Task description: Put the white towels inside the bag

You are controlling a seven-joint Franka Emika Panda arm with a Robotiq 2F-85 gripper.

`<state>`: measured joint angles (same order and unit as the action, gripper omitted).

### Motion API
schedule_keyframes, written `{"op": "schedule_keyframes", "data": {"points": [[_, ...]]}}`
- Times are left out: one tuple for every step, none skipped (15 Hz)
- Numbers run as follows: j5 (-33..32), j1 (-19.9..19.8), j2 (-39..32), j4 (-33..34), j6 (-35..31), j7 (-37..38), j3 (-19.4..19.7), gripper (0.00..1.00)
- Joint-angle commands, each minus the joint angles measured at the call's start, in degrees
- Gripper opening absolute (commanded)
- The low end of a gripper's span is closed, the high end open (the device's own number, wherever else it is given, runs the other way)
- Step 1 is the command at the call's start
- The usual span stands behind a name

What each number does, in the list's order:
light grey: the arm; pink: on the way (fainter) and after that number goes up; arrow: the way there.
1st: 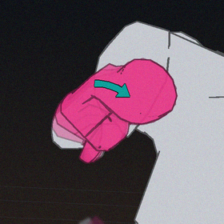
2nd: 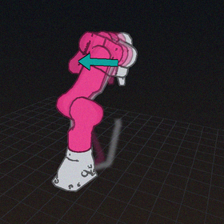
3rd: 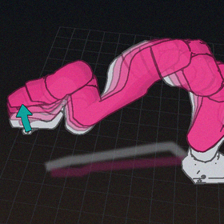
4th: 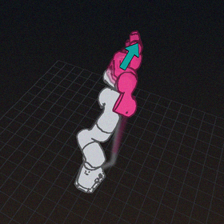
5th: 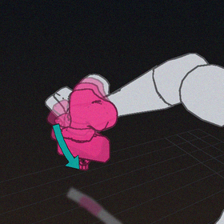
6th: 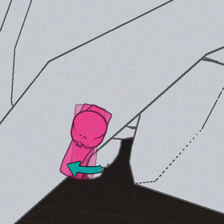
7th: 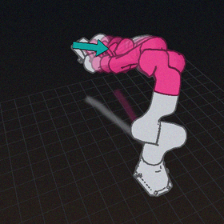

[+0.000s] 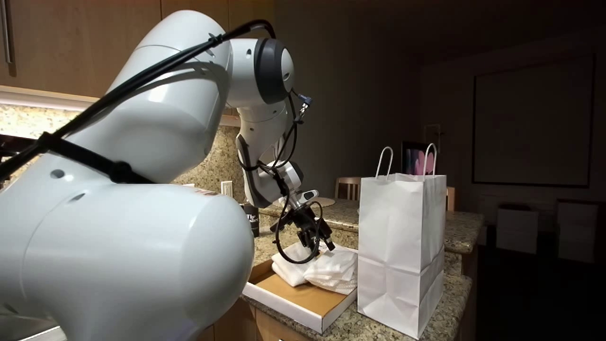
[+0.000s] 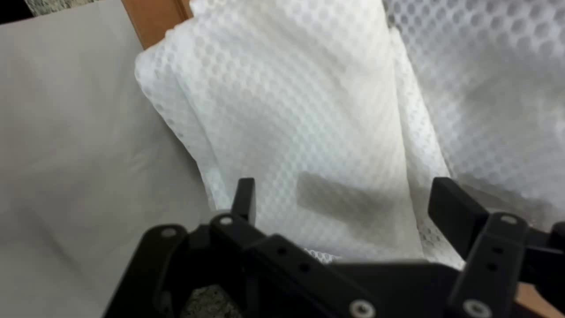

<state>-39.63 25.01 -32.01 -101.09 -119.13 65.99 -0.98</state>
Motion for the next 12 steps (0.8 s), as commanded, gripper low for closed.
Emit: {"op": "schedule_keyframes", "data": {"points": [[-1.39,-0.55,-1.26,0.96,0.69,0.58,-0.08,1.00],[-1.26,-0.81,-1.35,0.69,0.60,0.50,0.05,1.00],[-1.17,-1.02,-1.56,0.56,0.37,0.46,0.19,1.00],[-0.88,-1.32,-1.92,0.57,-0.02,0.33,0.26,1.00],[-0.43,-1.60,-2.13,0.59,-0.40,0.06,0.15,1.00],[-0.13,-1.80,-2.30,0.64,-0.68,-0.13,-0.04,1.00],[-0.28,-1.76,-2.42,0.68,-0.58,0.01,0.02,1.00],[-0.43,-1.67,-2.38,0.60,-0.09,0.19,0.20,1.00],[-0.77,-1.55,-2.35,0.48,0.16,0.48,0.45,1.00],[-0.47,-1.82,-2.34,0.43,0.51,0.33,0.58,1.00],[-0.39,-1.89,-2.65,0.72,0.92,0.37,0.76,1.00],[-0.36,-2.01,-3.20,1.18,1.59,0.44,1.15,1.00]]}}
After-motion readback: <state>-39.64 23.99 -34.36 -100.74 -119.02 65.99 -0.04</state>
